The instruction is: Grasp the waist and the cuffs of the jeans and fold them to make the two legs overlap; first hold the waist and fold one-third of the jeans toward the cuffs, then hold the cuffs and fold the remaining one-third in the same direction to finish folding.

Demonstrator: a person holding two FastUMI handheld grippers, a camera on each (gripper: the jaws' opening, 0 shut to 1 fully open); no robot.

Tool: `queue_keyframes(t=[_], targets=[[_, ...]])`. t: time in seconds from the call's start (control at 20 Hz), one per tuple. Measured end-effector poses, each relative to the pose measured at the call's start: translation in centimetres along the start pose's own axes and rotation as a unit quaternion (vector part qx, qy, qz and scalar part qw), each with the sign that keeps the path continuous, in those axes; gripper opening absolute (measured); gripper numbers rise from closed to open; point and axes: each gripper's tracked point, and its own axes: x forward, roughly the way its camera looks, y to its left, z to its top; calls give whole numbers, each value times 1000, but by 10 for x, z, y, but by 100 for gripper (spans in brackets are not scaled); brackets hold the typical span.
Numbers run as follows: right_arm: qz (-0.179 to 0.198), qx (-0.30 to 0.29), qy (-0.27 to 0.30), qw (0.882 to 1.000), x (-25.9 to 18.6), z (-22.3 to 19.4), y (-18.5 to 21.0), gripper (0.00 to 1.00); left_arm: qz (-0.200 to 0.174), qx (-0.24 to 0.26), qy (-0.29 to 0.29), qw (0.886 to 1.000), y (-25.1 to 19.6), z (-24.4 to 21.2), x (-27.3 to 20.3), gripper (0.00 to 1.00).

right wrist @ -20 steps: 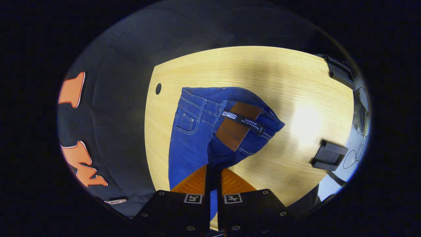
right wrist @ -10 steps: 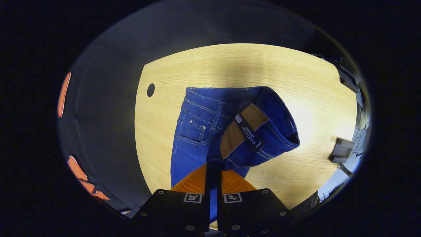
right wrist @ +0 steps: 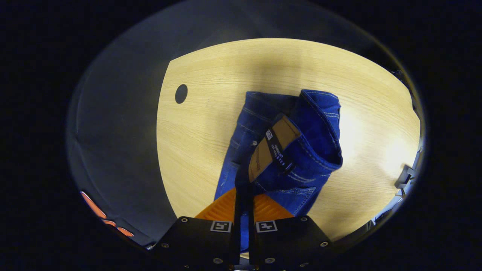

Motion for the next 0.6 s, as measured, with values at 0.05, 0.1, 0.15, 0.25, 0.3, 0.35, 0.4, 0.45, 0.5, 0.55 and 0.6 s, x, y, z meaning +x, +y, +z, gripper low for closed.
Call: queue_keyframes(t=[0.05,0.1,0.15,0.25,0.3,0.35,0.4,0.45,0.5,0.55,0.6], targets=[[27,5,0,1000,-3,1,14,10,-5,11,-22,1000,-6,8,-7,24],[54,7,-9,998,-7,9,28,6,-16,18,-54,998,-15,22,-6,47],[86,13,-23,996,-10,16,44,23,-16,22,-84,996,-16,33,-23,57],[112,6,-48,993,-29,29,56,26,-17,36,-103,994,-24,37,-34,55],[108,-13,-62,992,-35,35,53,38,-26,39,-109,993,-30,34,-43,63],[101,-38,-80,991,-41,42,48,41,-41,44,-127,990,-41,38,-49,71],[95,-60,-94,989,-44,47,43,33,-54,52,-152,986,-52,46,-56,80],[94,-77,-104,987,-44,49,40,54,-59,64,-179,980,-60,49,-64,86],[90,-89,-111,986,-44,50,35,59,-60,76,-198,975,-63,53,-70,95],[85,-103,-117,984,-44,51,30,69,-58,91,-217,970,-68,53,-82,95],[77,-118,-124,982,-46,52,24,63,-56,104,-234,965,-74,54,-95,95]])
